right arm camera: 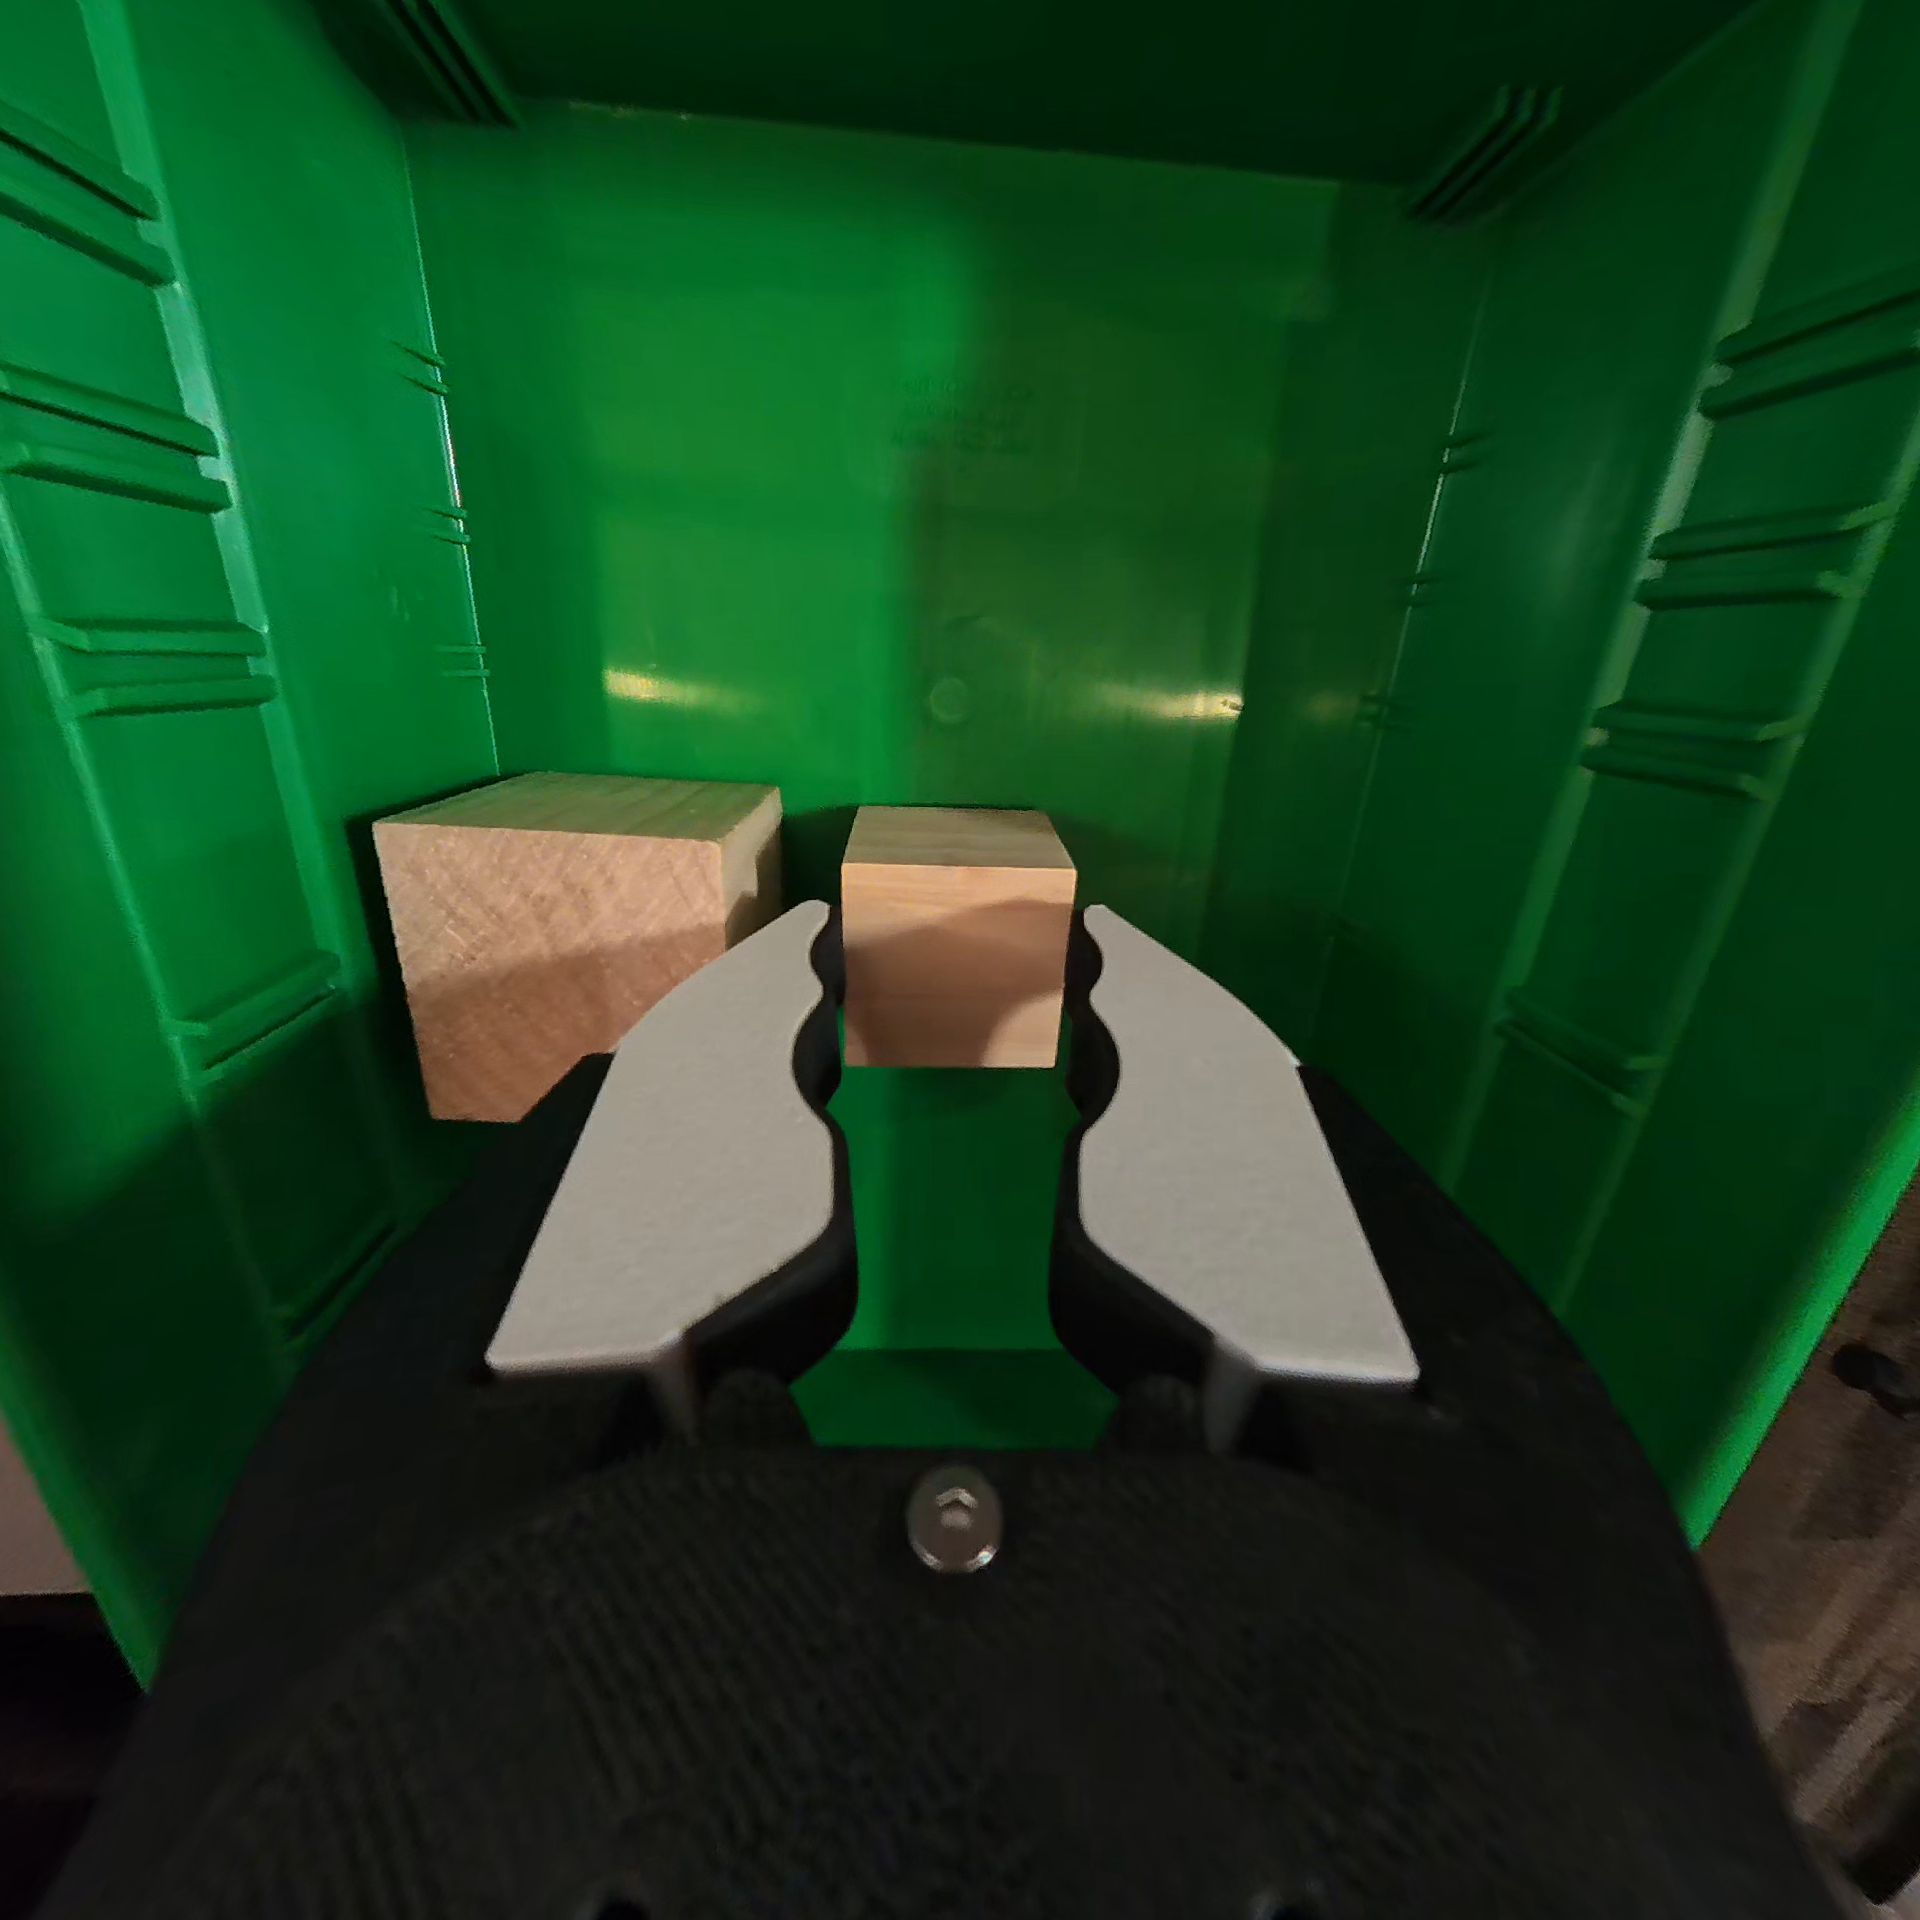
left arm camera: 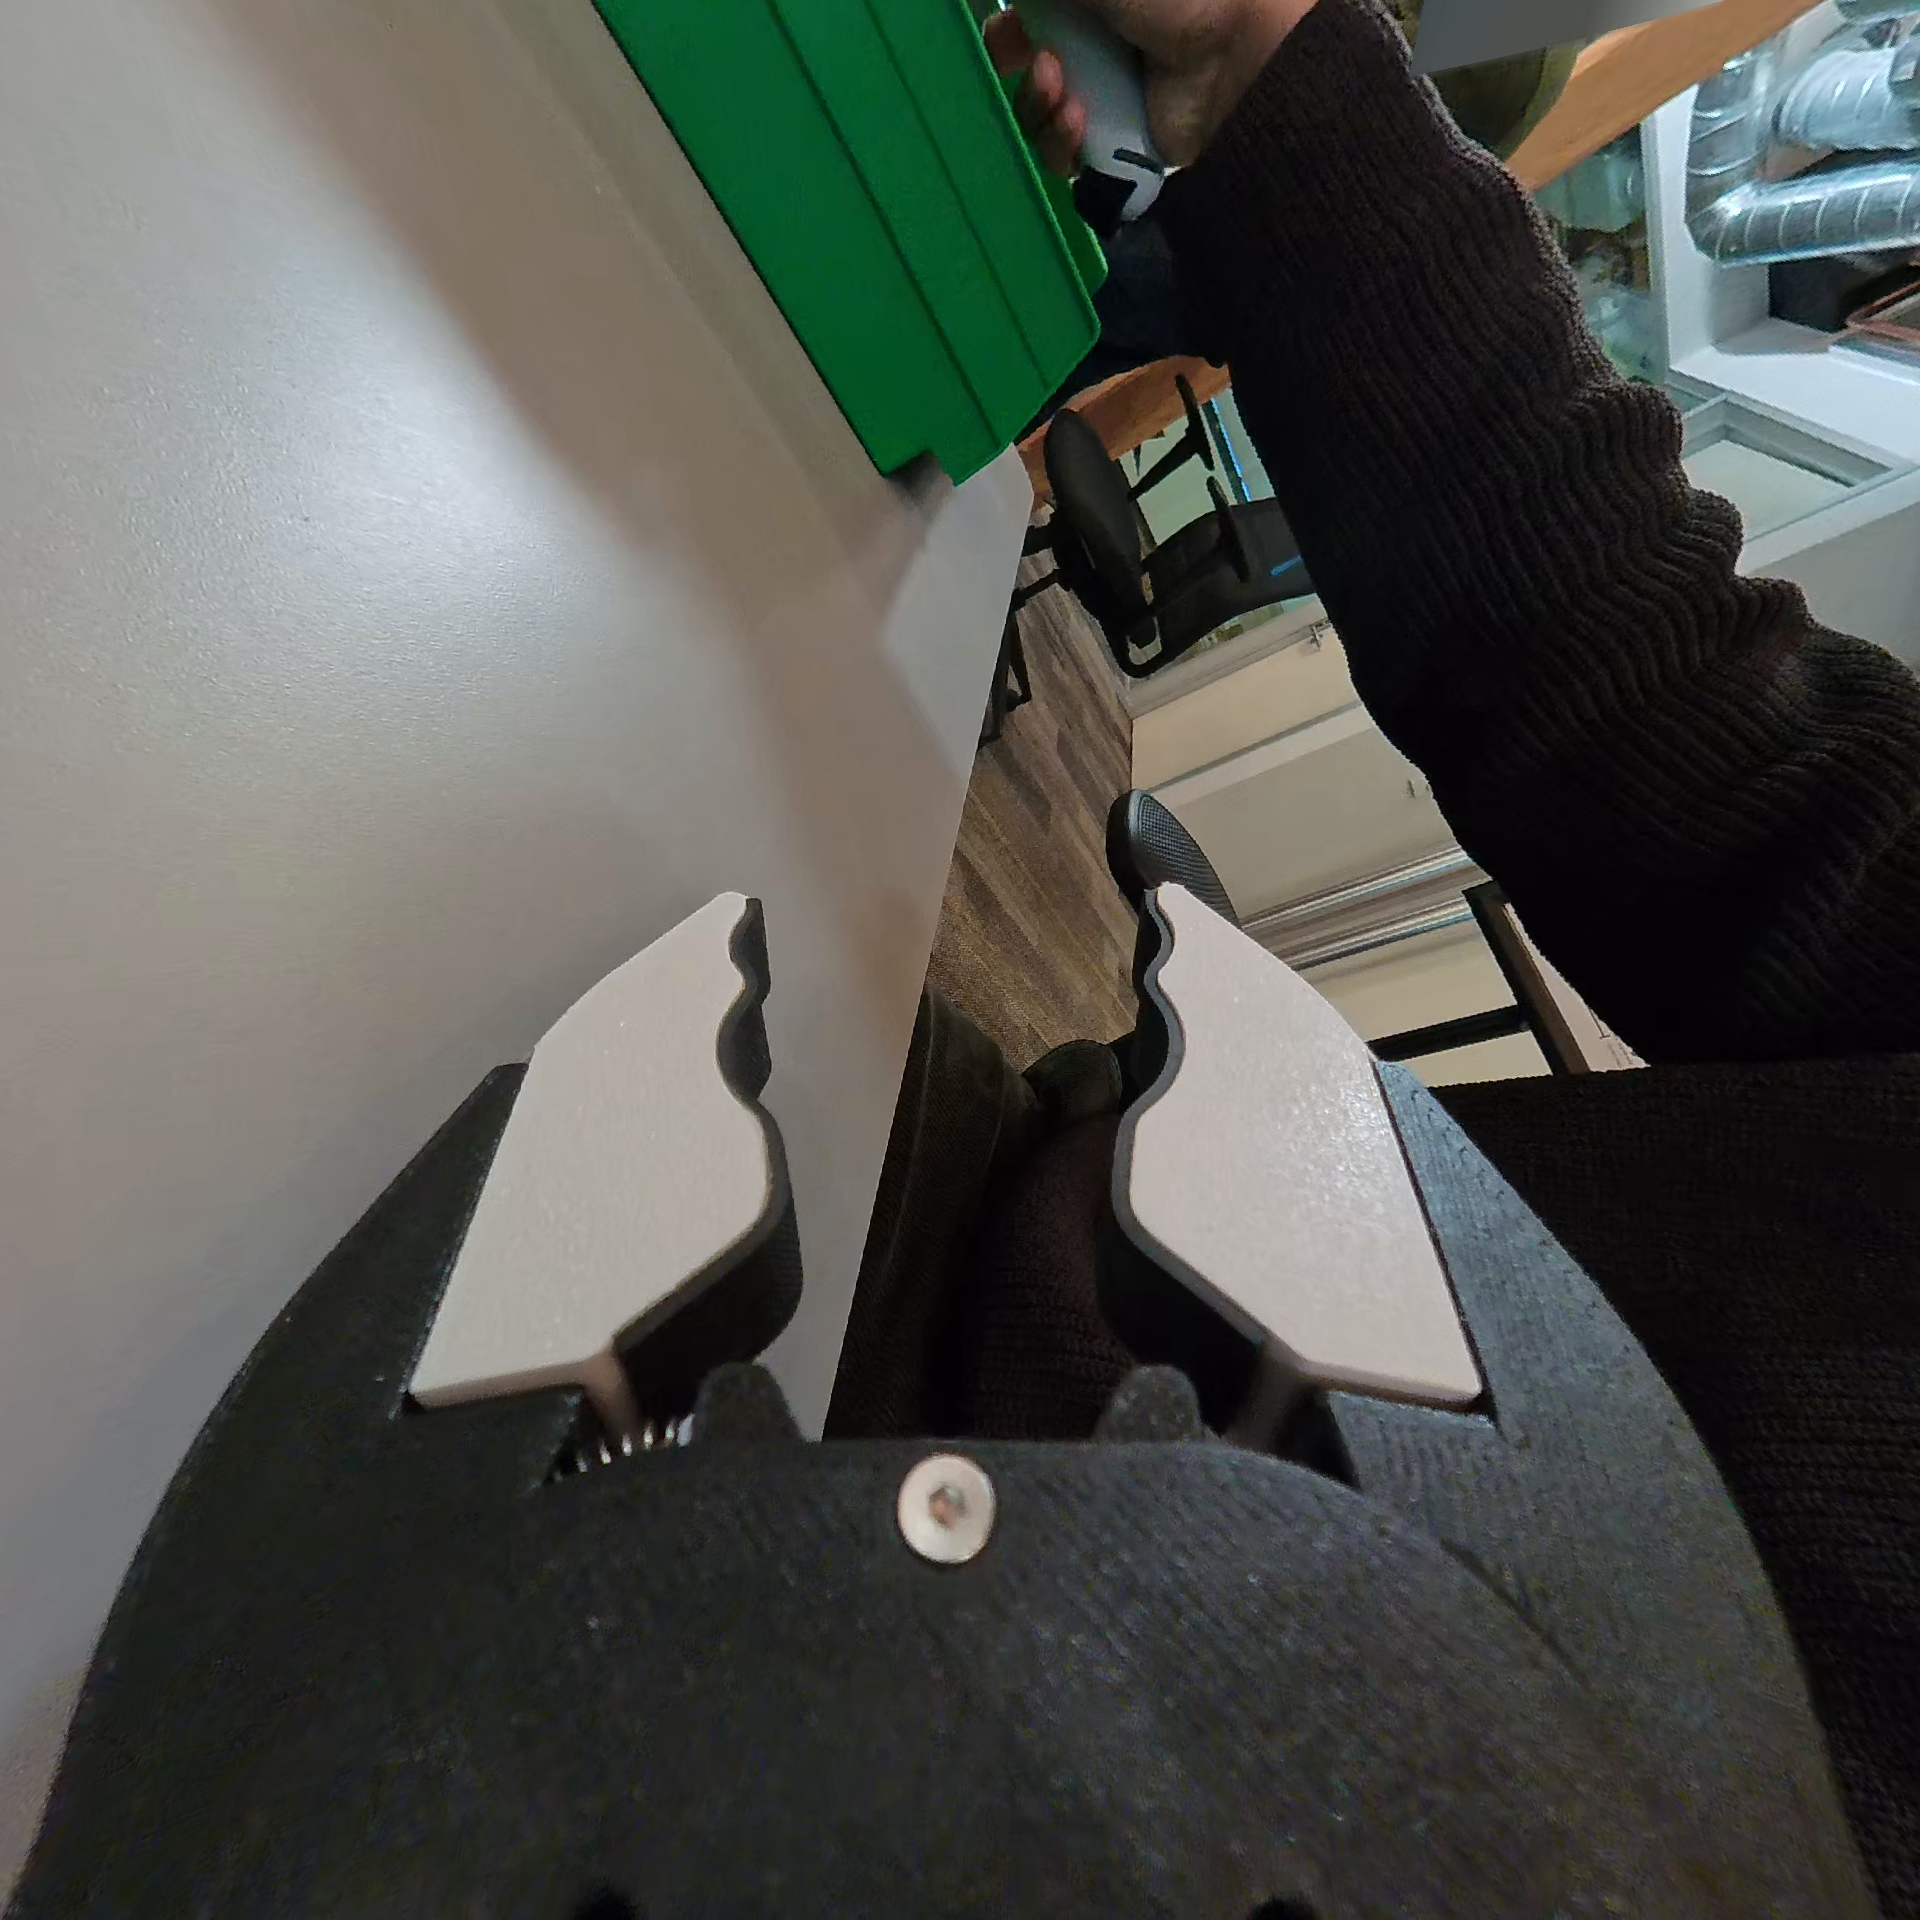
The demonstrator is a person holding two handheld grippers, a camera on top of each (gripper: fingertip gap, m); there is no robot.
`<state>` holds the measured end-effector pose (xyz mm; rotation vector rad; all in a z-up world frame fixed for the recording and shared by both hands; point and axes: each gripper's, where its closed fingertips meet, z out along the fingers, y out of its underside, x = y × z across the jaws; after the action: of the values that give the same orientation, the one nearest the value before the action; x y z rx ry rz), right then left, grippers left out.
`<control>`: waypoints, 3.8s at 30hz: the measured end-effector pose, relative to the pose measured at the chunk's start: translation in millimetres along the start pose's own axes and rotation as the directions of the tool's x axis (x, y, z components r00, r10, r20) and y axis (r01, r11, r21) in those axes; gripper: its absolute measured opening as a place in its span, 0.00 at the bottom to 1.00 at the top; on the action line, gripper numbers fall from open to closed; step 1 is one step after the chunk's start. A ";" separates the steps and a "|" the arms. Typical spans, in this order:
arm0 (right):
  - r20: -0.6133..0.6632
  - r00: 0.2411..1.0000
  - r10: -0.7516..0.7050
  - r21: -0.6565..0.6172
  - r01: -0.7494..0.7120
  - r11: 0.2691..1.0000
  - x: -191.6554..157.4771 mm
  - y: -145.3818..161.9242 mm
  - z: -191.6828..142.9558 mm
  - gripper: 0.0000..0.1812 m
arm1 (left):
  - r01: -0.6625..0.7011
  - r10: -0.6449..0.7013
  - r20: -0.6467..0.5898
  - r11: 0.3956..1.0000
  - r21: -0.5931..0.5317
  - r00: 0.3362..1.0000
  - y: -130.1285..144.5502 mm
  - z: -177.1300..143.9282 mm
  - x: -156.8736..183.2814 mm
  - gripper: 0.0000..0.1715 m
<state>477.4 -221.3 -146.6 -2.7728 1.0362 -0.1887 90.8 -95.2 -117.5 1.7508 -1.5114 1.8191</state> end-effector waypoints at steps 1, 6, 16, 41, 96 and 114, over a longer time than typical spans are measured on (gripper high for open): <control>-0.002 1.000 0.000 -0.001 0.000 1.000 0.0 0.1 0.0 0.23 | 0.000 0.000 0.000 1.000 0.000 1.000 0.0 -0.1 0.1 0.40; -0.007 1.000 0.011 0.007 -0.011 1.000 0.4 -1.6 -1.3 0.23 | -0.003 0.003 0.001 1.000 -0.003 1.000 0.5 0.2 0.4 0.40; -0.010 1.000 0.005 0.006 -0.005 1.000 1.8 -2.5 -9.3 0.23 | -0.005 0.005 0.003 1.000 -0.005 1.000 0.8 0.2 0.5 0.40; 0.079 0.997 0.021 0.018 -0.022 1.000 0.6 4.5 -10.6 0.15 | -0.007 0.007 0.017 1.000 -0.019 1.000 3.6 1.6 -1.9 0.40; 0.084 0.996 0.004 0.022 -0.006 1.000 -0.1 -5.9 -7.3 0.22 | -0.001 0.002 0.028 1.000 -0.029 1.000 4.8 1.2 -4.9 0.39; 0.167 0.984 -0.057 0.002 0.058 0.998 -6.1 0.3 -7.3 0.21 | 0.004 -0.003 0.029 1.000 -0.030 1.000 4.9 1.4 -6.6 0.39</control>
<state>471.4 -218.3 -139.8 -2.7664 0.9167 0.0378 90.0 -95.3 -125.7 1.7728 -1.5370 1.7676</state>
